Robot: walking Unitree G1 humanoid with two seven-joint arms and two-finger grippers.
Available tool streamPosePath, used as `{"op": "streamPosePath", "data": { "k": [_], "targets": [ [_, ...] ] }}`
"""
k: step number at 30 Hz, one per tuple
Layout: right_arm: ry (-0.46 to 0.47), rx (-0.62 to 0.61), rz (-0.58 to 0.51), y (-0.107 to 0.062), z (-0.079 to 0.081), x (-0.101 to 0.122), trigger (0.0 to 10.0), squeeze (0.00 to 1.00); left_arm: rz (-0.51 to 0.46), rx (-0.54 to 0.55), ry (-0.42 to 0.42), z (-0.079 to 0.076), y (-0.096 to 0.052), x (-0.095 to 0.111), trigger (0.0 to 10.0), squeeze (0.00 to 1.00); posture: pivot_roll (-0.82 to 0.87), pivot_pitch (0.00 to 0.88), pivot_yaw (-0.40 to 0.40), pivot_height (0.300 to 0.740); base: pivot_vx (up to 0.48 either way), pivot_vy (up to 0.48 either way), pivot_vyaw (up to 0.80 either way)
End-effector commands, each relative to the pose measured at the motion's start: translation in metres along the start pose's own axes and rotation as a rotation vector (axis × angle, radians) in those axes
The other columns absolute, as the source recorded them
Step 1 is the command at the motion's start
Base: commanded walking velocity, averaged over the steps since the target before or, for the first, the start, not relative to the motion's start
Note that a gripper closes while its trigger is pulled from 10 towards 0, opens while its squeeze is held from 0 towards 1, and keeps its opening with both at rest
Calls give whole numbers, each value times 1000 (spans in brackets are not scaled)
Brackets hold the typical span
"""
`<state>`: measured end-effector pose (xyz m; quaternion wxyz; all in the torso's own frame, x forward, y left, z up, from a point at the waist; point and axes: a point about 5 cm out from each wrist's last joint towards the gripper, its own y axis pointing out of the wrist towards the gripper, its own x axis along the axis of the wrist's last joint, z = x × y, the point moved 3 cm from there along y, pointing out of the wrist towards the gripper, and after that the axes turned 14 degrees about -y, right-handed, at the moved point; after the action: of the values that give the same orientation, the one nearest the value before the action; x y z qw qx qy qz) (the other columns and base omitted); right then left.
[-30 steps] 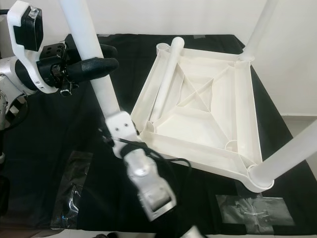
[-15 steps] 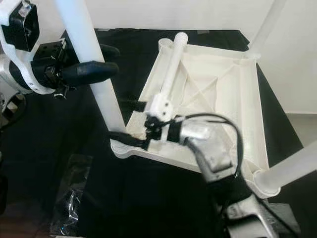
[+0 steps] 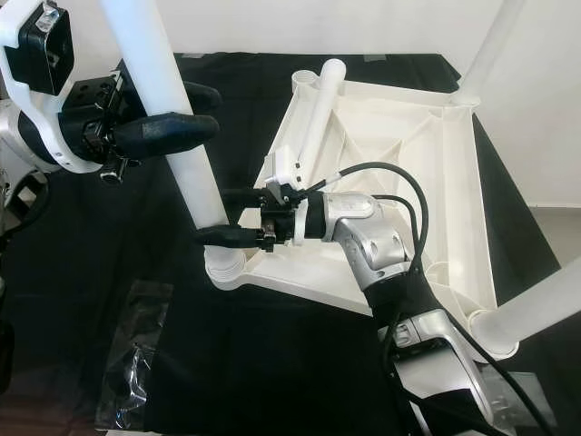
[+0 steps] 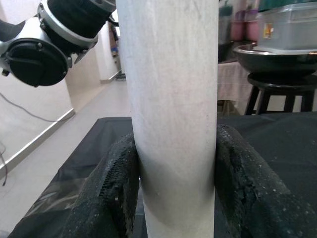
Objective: Building children table
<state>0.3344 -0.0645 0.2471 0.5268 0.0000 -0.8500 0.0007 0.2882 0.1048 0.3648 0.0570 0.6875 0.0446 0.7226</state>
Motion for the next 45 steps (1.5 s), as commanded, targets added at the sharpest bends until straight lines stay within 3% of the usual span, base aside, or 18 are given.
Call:
{"op": "streamPosePath", "data": {
  "k": [1, 9, 10, 11, 12, 17, 19, 20, 21, 22, 23, 25, 26, 31, 32, 36, 44, 45],
  "targets": [
    [-1, 35, -5, 2, 2, -2, 0, 0, 106, -70, -50, -5, 5, -18, 0, 0, 21, 177, 17, 740, 0, 0, 0],
    [-10, 15, 25, 2, 3, -10, 0, 0, 78, -99, -59, -6, 10, -17, 0, 0, 12, 181, 20, 740, 0, 0, 0],
    [-18, -7, 31, 2, 2, -12, 0, 0, 73, -96, -81, -5, 10, -17, 549, 1000, 10, 185, 17, 740, 0, 0, 0],
    [-18, -7, 31, 2, 2, -12, 0, 0, 73, -96, -81, -5, 10, -17, 549, 1000, 10, 185, 17, 740, 0, 0, 0],
    [-28, -46, 45, 2, 0, -14, 0, 0, 66, -88, -92, -4, 10, -16, 10000, 1000, 5, 187, 13, 740, 0, 0, 0],
    [-21, -215, 104, 2, 2, -23, 0, 0, 26, 11, -68, 6, 8, -11, 10000, 1000, -2, 187, -13, 740, 0, 0, 0],
    [62, -476, 185, 9, 11, -38, 0, 0, 7, 113, -51, 16, 4, -9, 10000, 1000, -5, 190, -35, 740, 0, 0, 0],
    [62, -476, 185, 9, 11, -38, 0, 0, 7, 113, -51, 16, 4, -9, 10000, 1000, -5, 190, -35, 740, 0, 0, 0],
    [147, -842, 302, 8, 19, -58, 0, 0, 23, 145, -40, 19, 1, -11, 10000, 863, -5, 182, -45, 740, 0, 0, 0],
    [209, -1108, 408, -2, 29, -69, 0, 0, 37, 161, -33, 20, -1, -12, 10000, 863, -1, 185, -45, 740, 0, 0, 0],
    [237, -1161, 472, 3, 59, -78, 0, 0, 33, 182, -37, 22, -5, -11, 10000, 0, 8, 198, -29, 740, 0, 0, 0],
    [237, -1161, 472, 3, 59, -78, 0, 0, 33, 182, -37, 22, -5, -11, 10000, 0, 8, 198, -29, 740, 0, 0, 0],
    [240, -1172, 478, 9, 73, -78, 0, 0, 31, 218, -29, 26, -8, -10, 10000, 0, -3, 186, -16, 740, 0, 0, 0],
    [202, -1097, 427, 20, 69, -76, 0, 0, 12, 284, -21, 36, -12, -9, 10000, 0, -5, 185, -15, 740, 0, 0, 0],
    [195, -1100, 412, 22, 59, -77, 0, 0, 9, 301, -14, 39, -12, -9, 10000, 0, -7, 173, -16, 740, 0, 0, 0],
    [201, -1101, 395, 28, 52, -75, 0, 0, 5, 333, -6, 41, -12, -9, 10000, 0, 3, 174, -24, 740, 0, 0, 0],
    [201, -1121, 418, 39, 63, -62, 0, 0, 9, 417, -28, 48, -16, -20, 10000, 0, -6, 177, -9, 740, 0, 0, 0],
    [187, -1123, 411, 40, 63, -60, 0, 0, 3, 430, -35, 50, -15, -22, 588, 0, -8, 176, -7, 740, 0, 0, 0]
  ]
}}
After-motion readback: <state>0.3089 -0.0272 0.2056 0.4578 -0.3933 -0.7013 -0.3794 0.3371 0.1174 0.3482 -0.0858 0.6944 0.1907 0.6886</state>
